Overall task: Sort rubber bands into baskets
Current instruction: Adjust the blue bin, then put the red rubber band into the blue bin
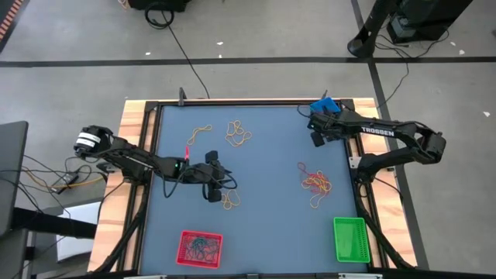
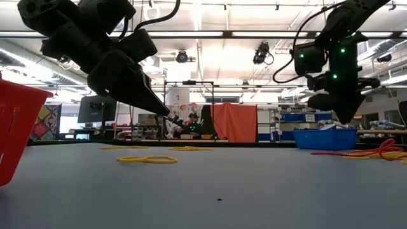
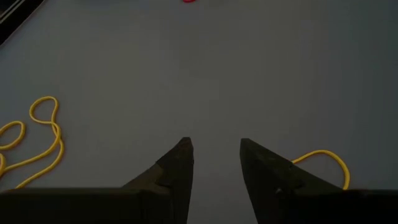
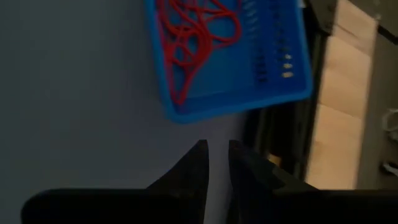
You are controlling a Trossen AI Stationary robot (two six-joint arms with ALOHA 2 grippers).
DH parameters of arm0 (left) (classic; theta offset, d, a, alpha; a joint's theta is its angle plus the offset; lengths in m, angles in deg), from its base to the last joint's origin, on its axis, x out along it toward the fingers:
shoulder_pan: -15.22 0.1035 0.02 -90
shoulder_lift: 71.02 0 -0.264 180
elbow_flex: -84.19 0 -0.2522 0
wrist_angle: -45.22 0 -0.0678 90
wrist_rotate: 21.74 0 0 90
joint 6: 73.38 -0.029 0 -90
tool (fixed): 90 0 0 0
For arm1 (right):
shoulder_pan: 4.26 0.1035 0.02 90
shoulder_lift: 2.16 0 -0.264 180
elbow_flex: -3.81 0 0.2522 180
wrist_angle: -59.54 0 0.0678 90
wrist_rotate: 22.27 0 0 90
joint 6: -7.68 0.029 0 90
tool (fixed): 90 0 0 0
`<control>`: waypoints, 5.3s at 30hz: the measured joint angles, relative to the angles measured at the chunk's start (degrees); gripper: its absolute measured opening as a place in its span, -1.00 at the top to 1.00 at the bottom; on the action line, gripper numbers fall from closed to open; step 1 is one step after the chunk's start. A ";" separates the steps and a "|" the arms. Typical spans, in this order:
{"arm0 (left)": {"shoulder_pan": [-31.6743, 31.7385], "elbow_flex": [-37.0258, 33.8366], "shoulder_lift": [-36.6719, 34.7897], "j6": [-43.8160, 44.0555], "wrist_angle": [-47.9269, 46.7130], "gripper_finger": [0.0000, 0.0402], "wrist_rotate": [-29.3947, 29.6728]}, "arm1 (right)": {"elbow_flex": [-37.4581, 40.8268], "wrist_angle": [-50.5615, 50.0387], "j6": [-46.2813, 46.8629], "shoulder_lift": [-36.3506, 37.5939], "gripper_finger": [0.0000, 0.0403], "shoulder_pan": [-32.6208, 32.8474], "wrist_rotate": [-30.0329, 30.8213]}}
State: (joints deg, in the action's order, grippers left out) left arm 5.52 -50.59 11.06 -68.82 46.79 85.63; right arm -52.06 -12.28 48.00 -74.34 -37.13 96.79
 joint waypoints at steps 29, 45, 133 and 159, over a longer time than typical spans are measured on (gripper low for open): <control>0.02 0.00 0.00 -0.02 0.00 0.31 0.00 | -0.02 15.95 -8.67 -8.74 0.63 0.84 -7.91; 0.02 0.00 0.00 -0.01 -0.02 0.31 0.00 | -0.04 15.20 5.55 -8.28 0.63 22.76 -22.61; 0.00 -0.02 0.00 0.20 -2.27 0.31 0.00 | -0.02 22.12 -7.75 10.40 0.94 -5.56 6.38; 0.00 -0.02 0.00 0.66 -2.89 0.31 -0.01 | -0.09 11.14 -4.95 9.33 0.50 10.70 -19.14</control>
State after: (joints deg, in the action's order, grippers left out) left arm 5.52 -50.61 11.06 -68.17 43.90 85.61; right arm -52.15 -1.14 43.05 -65.01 -26.42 77.65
